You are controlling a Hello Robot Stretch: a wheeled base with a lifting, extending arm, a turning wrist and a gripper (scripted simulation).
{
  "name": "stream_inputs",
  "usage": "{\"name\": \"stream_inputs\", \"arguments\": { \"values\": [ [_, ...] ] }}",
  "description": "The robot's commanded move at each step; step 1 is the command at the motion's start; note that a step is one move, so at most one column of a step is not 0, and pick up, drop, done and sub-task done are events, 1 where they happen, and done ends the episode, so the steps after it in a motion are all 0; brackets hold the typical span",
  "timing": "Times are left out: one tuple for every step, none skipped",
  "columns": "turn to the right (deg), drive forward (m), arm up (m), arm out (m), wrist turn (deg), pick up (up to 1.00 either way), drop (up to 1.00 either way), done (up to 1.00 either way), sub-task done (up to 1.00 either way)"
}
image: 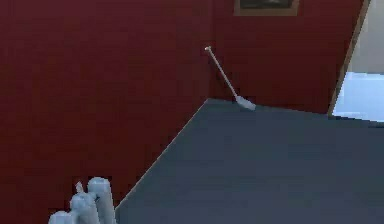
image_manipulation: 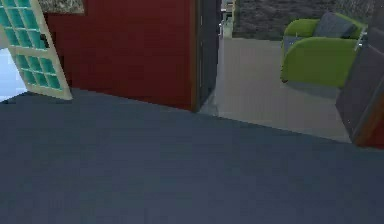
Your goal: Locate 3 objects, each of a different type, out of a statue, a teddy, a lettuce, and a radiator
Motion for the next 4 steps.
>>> {"name": "stream_inputs", "arguments": {
  "values": [
    [45.0, 0.0, 0.0, 0.0, 0.0, 0.0, 0.0, 0.0, 0.0],
    [45.0, 0.0, 0.0, 0.0, 0.0, 0.0, 0.0, 0.0, 0.0],
    [15.0, 0.0, 0.0, 0.0, 0.0, 0.0, 0.0, 0.0, 0.0],
    [0.0, 1.0, 0.0, 0.0, 0.0, 0.0, 0.0, 0.0, 0.0]
  ]
}}
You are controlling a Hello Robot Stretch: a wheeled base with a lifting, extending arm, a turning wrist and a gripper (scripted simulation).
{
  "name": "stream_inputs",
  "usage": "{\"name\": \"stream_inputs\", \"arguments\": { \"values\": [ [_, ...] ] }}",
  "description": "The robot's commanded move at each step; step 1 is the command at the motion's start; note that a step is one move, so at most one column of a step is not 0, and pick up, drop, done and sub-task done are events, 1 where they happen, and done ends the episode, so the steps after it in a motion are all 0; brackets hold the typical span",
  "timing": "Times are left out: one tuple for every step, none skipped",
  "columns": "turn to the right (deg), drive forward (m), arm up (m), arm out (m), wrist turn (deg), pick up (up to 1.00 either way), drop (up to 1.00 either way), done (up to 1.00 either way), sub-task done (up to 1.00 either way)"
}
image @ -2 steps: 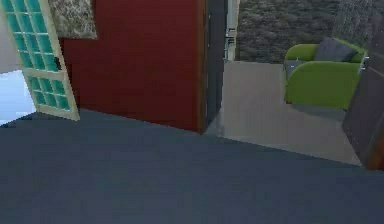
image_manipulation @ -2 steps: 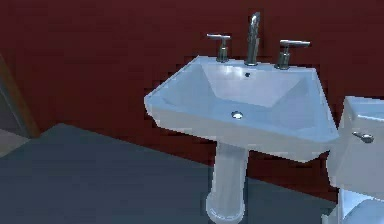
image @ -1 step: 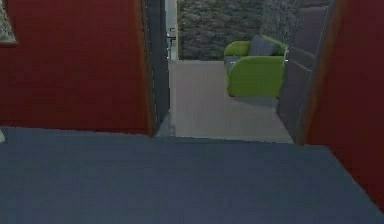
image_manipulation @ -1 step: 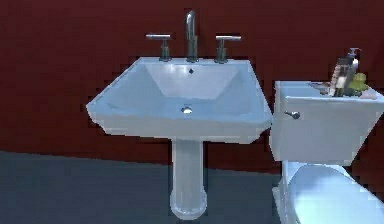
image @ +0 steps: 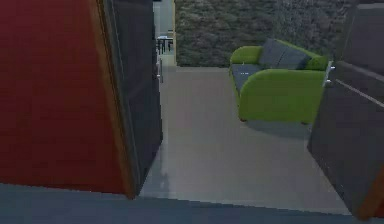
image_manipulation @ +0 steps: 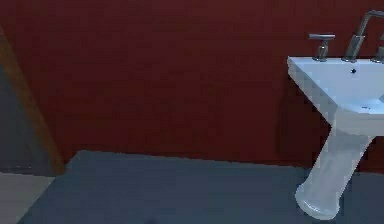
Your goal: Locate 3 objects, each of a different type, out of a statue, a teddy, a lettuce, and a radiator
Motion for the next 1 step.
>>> {"name": "stream_inputs", "arguments": {
  "values": [
    [0.0, 1.0, 0.0, 0.0, 0.0, 0.0, 0.0, 0.0, 0.0]
  ]
}}
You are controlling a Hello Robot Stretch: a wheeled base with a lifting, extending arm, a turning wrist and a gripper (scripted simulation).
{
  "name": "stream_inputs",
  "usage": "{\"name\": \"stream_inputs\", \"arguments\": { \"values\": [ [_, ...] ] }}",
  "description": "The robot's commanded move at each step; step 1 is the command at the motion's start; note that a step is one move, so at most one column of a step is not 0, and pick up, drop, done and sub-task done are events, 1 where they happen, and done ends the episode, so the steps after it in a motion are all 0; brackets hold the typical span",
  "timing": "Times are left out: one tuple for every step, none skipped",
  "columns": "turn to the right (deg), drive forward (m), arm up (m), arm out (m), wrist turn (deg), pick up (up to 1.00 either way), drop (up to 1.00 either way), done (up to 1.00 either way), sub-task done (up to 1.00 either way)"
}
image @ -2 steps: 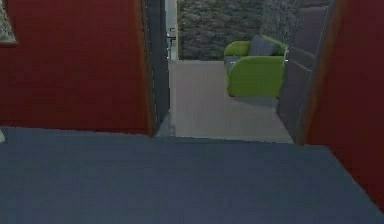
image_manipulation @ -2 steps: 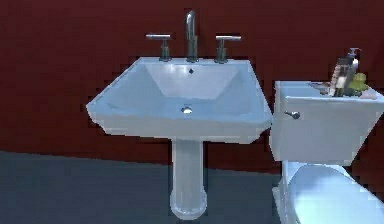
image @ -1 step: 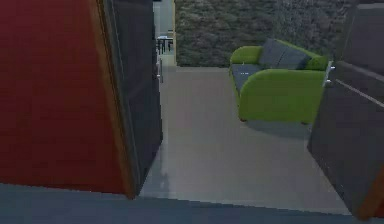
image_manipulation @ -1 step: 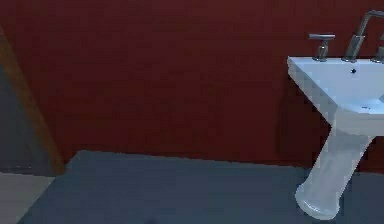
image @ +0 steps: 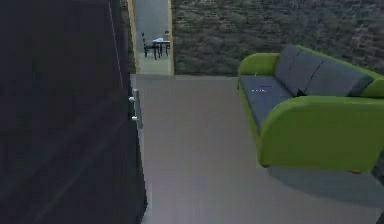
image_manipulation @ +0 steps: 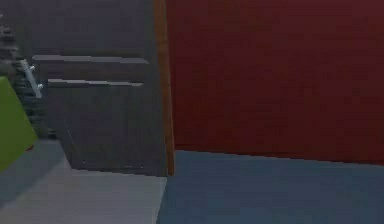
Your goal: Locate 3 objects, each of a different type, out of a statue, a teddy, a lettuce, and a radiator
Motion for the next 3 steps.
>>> {"name": "stream_inputs", "arguments": {
  "values": [
    [0.0, 1.0, 0.0, 0.0, 0.0, 0.0, 0.0, 0.0, 0.0],
    [9.0, 0.0, 0.0, 0.0, 0.0, 0.0, 0.0, 0.0, 0.0],
    [0.0, 0.3, 0.0, 0.0, 0.0, 0.0, 0.0, 0.0, 0.0]
  ]
}}
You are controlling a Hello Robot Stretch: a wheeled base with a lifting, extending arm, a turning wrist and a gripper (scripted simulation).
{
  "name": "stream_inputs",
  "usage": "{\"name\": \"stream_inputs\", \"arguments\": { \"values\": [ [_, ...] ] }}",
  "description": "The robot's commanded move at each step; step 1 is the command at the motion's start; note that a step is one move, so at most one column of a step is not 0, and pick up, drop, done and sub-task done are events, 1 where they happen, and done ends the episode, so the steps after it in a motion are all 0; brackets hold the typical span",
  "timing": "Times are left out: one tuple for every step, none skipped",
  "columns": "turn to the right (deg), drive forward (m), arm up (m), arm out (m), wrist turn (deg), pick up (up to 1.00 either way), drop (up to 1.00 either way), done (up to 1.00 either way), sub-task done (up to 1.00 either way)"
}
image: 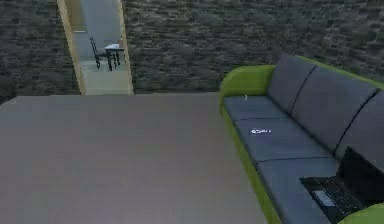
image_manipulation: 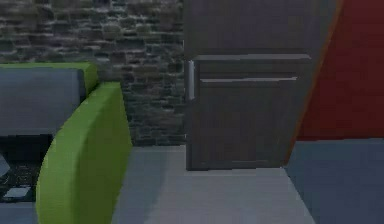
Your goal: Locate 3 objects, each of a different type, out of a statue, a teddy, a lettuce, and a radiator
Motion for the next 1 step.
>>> {"name": "stream_inputs", "arguments": {
  "values": [
    [-33.0, 0.0, 0.0, 0.0, 0.0, 0.0, 0.0, 0.0, 0.0]
  ]
}}
